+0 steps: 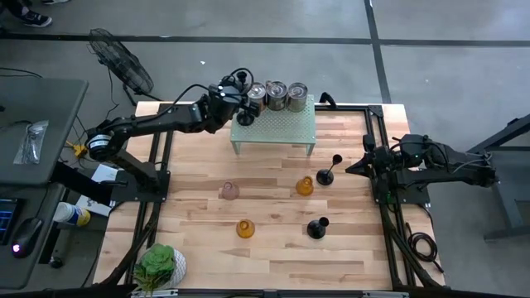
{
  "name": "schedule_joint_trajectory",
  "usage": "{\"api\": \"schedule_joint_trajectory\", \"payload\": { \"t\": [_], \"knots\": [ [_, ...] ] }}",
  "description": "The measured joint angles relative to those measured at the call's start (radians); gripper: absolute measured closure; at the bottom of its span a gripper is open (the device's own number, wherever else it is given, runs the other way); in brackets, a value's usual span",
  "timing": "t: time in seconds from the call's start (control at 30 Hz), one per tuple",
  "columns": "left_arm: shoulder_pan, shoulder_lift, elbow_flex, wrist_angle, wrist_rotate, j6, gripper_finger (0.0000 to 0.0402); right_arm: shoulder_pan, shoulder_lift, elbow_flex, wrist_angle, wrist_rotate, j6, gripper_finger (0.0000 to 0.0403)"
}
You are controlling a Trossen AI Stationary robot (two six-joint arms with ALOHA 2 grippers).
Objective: Pick & Place candle stick holders
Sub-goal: Put the top left black candle holder on the shelf, then put the top black candle holder on the shelf
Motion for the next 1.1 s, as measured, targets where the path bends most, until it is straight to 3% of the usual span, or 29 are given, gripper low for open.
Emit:
{"api": "schedule_joint_trajectory", "payload": {
  "t": [0.13, 0.63, 1.1],
  "knots": [
    [0.000, 0.000, 0.000, -0.003, 0.002, 0.000, 0.0358, 0.000, 0.000, 0.000, 0.000, 0.000, 0.000, 0.0399],
    [0.000, 0.000, 0.000, -0.019, -0.020, 0.040, 0.0352, 0.000, 0.000, 0.000, 0.000, 0.000, 0.000, 0.0399],
    [-0.009, 0.000, 0.000, -0.021, -0.025, 0.081, 0.0200, 0.000, 0.000, 0.000, 0.000, 0.000, 0.000, 0.0399]
  ]
}}
